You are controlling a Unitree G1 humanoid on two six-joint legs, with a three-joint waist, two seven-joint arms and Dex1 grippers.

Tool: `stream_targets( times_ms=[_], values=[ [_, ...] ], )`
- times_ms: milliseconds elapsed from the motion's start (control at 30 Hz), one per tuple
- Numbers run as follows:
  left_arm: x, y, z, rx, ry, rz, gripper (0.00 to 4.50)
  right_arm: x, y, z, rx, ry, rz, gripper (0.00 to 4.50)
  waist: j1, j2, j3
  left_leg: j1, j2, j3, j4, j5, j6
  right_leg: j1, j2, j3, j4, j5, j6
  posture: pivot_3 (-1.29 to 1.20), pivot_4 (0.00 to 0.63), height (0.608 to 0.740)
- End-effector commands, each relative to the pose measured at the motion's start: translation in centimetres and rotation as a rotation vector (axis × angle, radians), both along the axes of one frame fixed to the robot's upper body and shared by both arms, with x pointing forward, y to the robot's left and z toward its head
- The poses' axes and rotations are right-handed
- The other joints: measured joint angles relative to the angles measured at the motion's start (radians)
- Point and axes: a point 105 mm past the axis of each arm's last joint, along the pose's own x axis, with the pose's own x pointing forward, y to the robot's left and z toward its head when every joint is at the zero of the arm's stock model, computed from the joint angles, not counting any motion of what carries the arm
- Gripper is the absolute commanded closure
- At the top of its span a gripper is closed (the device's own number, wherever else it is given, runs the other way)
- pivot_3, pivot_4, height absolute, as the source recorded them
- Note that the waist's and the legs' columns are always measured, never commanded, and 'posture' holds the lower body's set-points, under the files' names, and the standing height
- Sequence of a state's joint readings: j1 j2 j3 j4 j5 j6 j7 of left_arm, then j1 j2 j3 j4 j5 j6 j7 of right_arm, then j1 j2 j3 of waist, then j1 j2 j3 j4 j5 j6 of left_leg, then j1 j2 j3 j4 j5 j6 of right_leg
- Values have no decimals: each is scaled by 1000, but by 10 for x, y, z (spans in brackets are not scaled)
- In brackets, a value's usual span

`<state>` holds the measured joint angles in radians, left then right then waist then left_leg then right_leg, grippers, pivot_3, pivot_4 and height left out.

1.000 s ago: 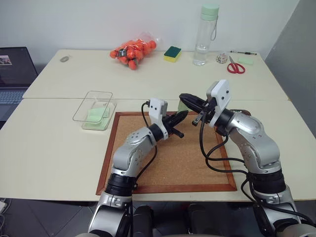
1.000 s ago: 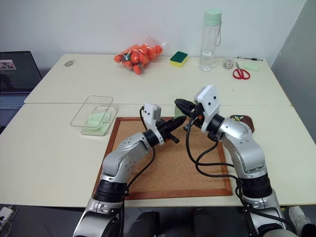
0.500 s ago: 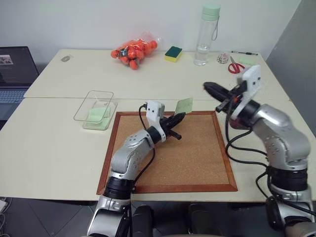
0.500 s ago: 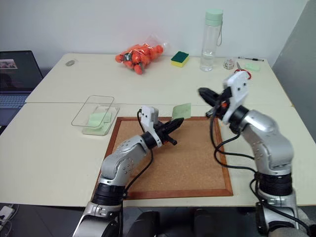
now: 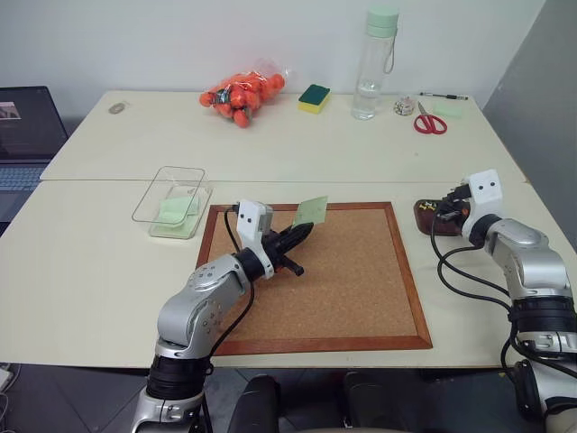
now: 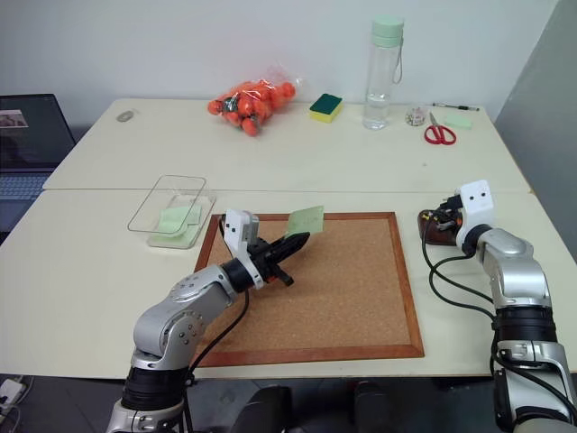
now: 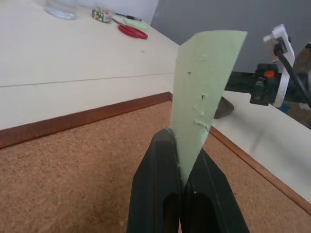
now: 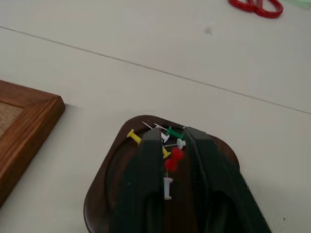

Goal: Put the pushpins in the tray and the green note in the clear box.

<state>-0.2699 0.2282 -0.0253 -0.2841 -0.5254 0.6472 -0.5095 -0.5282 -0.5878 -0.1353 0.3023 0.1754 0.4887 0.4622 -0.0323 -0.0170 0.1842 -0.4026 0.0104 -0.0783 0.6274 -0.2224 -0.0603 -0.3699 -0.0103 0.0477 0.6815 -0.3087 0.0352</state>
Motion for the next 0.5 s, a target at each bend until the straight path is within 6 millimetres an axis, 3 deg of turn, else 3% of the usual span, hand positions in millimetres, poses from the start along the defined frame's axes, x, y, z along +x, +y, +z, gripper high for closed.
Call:
stream_targets(
  times_ms=[33,167,300,400,500],
  values=[
    [-4,-1,13,-12,-52,-4,4500,3,-5,16,-21,-52,-2,2910,0,0,0,0,0,0,0,0,0,0,0,0,0,0,0,0,150,740],
    [-4,1,13,-3,-56,0,4500,1,-6,18,-1,-58,-9,1836,0,0,0,0,0,0,0,0,0,0,0,0,0,0,0,0,150,740],
    [-1,10,23,3,-95,37,4500,-7,10,39,28,-136,72,1057,0,0,0,0,0,0,0,0,0,0,0,0,0,0,0,0,150,740],
    [1,23,36,12,-135,92,4500,-19,29,53,7,-189,170,389,-1,0,0,0,0,0,0,0,0,0,0,0,0,0,0,0,150,740],
    [1,58,55,77,-172,224,4500,-47,85,70,47,-216,469,51,-1,0,0,-1,1,-1,0,0,0,0,0,-1,0,0,0,0,150,740]
  ],
)
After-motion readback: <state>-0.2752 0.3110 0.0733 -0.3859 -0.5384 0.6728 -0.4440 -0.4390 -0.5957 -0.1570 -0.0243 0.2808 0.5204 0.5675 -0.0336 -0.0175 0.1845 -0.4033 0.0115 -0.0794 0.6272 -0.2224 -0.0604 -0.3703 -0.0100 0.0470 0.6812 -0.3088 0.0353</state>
